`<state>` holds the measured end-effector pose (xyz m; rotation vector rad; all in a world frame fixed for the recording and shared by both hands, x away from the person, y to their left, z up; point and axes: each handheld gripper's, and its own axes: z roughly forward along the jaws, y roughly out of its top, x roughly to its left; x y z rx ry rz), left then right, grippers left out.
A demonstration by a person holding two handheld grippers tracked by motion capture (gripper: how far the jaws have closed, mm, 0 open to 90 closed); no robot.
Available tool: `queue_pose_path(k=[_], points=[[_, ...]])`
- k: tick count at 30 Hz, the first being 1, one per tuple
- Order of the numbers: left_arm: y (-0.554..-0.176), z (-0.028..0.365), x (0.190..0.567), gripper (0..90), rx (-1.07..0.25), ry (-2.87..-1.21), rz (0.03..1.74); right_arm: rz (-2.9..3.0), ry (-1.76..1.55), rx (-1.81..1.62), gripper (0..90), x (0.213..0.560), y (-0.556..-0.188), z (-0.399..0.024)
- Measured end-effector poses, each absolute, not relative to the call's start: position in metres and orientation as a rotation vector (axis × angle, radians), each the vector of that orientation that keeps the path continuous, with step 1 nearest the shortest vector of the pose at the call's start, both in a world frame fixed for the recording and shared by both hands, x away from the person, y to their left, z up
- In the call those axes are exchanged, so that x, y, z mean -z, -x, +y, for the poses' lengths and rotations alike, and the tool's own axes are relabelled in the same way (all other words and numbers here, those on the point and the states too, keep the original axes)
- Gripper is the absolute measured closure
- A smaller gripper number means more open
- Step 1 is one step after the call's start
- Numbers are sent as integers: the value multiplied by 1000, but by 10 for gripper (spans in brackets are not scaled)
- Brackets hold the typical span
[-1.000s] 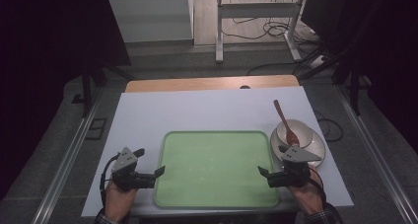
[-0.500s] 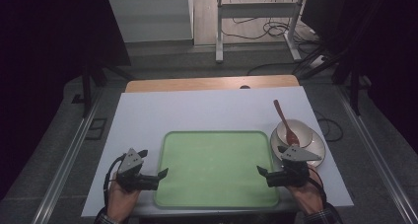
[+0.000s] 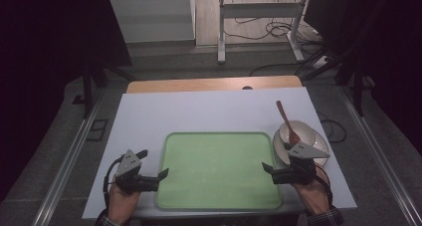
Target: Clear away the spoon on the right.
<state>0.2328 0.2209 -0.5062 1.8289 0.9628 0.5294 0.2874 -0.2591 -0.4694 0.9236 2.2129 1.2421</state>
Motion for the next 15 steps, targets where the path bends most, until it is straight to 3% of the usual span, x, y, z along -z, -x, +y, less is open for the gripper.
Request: queue_pose_path(k=[15], points=[[-232, 213, 509, 12, -529, -1857, 939, 2224, -1027, -1196, 0, 450, -305, -271]])
